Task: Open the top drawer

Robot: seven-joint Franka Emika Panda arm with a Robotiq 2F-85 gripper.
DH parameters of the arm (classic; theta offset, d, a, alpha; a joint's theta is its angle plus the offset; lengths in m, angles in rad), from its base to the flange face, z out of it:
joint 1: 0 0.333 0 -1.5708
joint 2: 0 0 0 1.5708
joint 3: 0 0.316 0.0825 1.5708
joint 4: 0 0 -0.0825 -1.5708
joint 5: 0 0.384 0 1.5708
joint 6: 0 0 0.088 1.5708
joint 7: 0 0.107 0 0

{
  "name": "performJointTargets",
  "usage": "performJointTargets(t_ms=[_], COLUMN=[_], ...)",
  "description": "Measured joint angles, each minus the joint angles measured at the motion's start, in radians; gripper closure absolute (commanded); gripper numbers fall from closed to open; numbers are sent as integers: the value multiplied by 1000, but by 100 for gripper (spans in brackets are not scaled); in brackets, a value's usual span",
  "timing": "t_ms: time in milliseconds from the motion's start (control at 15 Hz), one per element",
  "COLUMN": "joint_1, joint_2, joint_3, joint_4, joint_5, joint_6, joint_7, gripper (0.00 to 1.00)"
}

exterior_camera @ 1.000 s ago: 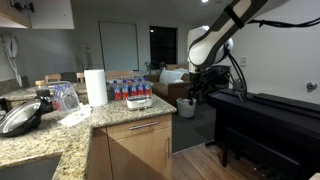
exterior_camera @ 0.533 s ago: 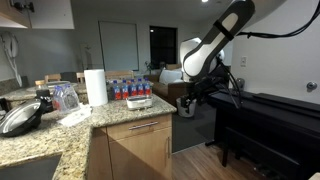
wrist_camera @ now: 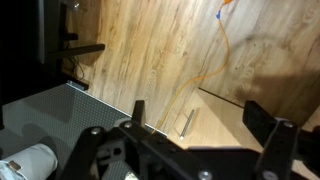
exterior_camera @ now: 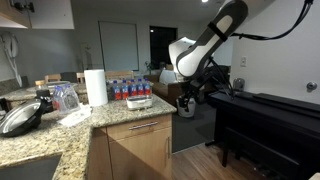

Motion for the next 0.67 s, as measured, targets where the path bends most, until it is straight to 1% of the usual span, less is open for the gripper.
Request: performJointTargets(t_ms=[267,467,667], joint_1=[66,111,152], joint_2=[164,303,421], joint_3=[4,-8,-30], joint_4=[127,211,258], joint_5=[-151,-302,-474], joint_6=[-120,-145,-145], joint_7=[0,0,10], gripper=[0,0,0])
